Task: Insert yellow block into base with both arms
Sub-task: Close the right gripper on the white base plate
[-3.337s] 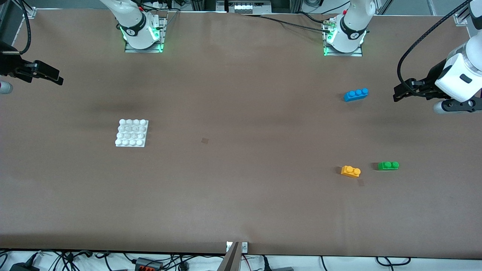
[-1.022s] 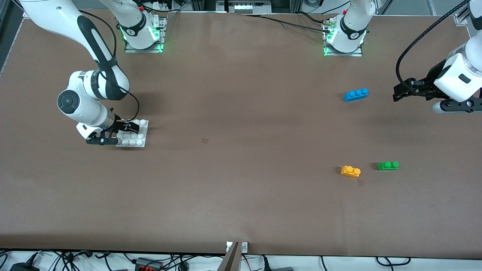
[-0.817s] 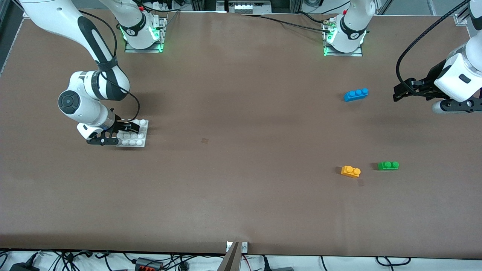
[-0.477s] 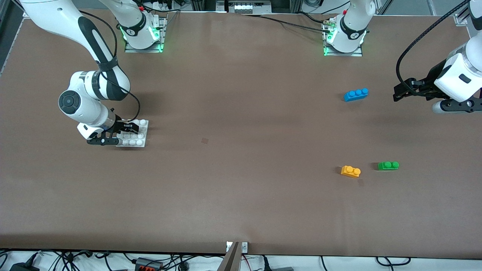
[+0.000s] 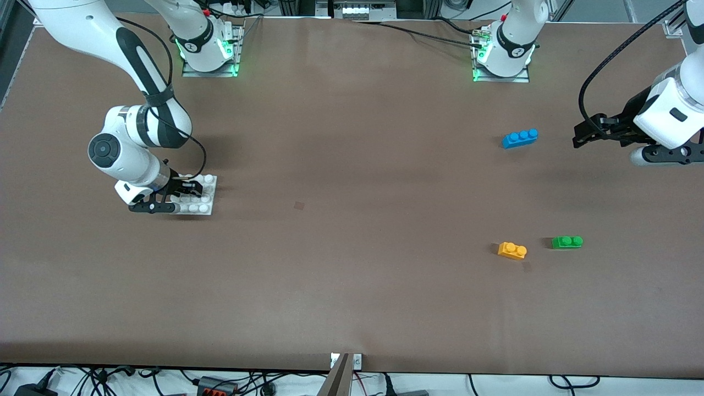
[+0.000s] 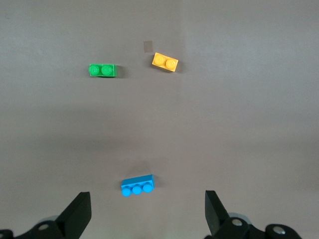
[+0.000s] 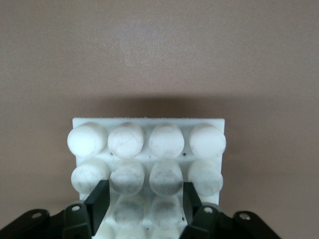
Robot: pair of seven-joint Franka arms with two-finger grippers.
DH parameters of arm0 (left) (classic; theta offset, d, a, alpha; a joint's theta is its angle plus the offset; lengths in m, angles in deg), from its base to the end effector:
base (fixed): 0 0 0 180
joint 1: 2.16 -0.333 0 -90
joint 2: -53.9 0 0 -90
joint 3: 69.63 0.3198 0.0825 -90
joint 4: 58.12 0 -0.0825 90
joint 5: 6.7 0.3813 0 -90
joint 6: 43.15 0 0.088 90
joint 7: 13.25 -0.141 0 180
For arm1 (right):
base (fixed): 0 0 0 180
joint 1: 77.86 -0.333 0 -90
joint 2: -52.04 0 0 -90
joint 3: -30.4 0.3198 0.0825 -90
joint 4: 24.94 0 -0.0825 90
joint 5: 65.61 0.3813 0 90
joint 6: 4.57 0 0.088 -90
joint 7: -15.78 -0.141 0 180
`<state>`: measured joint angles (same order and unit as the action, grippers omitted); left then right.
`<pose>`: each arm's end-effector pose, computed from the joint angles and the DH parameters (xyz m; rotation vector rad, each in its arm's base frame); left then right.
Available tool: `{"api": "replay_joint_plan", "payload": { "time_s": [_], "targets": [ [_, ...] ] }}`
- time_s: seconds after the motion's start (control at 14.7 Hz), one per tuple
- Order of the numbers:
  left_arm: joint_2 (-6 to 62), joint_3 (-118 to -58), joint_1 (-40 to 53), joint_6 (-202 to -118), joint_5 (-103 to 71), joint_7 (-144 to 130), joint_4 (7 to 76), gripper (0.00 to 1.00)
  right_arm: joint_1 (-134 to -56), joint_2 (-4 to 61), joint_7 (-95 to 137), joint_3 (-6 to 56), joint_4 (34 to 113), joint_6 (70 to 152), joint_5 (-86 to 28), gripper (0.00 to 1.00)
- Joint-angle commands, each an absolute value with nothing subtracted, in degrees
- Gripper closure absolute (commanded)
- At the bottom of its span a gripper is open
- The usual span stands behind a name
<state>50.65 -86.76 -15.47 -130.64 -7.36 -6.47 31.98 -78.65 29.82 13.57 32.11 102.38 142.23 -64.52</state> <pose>0.5575 -0.0348 0.5598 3.1176 0.0801 -0.1591 0.5424 0.0244 0.1661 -3.1212 0.0204 0.0758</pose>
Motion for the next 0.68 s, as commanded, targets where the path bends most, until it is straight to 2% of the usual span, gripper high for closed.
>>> {"api": "replay_joint_plan", "payload": {
  "time_s": [0.0,0.2,0.61],
  "targets": [
    [51.3,-86.6,-15.9,-130.3,-8.9,-7.9,32.7,0.00,-78.9,28.7,13.3,32.0,102.4,144.1,-64.8,0.31],
    [51.3,-86.4,-16.0,-130.3,-8.9,-7.9,32.7,0.00,-79.0,28.6,13.2,32.1,102.4,144.1,-64.8,0.32],
    [51.3,-86.6,-16.0,-130.3,-8.9,-7.9,32.7,0.00,-82.9,28.0,9.8,32.1,102.4,143.8,-64.7,0.41]
  ]
}}
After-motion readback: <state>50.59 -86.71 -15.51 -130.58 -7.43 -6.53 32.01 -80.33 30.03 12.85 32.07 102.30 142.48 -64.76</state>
